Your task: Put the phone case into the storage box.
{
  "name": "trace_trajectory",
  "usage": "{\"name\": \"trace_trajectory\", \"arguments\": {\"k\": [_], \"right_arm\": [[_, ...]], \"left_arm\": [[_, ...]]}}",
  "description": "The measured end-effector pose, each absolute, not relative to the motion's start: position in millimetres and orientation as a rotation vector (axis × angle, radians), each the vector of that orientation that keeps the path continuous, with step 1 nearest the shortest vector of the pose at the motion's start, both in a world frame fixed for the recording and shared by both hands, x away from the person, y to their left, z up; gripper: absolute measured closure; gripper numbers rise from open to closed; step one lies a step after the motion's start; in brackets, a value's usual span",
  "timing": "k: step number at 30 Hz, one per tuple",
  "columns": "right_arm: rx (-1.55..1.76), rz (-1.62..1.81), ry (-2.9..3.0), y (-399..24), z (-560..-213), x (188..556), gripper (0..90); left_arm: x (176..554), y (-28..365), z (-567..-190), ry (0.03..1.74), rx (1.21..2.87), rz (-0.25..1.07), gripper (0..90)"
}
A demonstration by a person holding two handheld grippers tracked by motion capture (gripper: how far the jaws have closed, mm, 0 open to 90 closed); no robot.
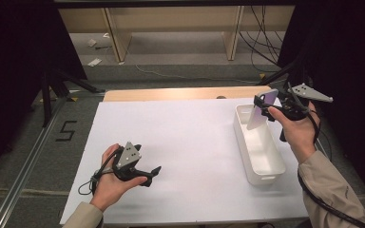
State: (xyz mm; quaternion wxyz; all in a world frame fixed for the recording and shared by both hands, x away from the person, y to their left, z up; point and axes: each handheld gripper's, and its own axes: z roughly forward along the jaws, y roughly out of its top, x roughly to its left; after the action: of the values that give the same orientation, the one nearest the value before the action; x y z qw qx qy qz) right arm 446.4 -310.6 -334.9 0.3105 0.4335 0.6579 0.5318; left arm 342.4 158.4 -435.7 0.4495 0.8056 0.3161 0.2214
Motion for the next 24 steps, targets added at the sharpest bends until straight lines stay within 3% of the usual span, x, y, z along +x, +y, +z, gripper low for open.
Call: {"name": "trace_trajectory", "arguments": {"k": [24], "right_arm": [[1.142, 1.378, 1.726, -309.2, -334.2, 455.9, 17.8]], "left_arm": [[342.5, 157.8, -436.1, 0.783, 1.992, 0.547, 0.2]]}}
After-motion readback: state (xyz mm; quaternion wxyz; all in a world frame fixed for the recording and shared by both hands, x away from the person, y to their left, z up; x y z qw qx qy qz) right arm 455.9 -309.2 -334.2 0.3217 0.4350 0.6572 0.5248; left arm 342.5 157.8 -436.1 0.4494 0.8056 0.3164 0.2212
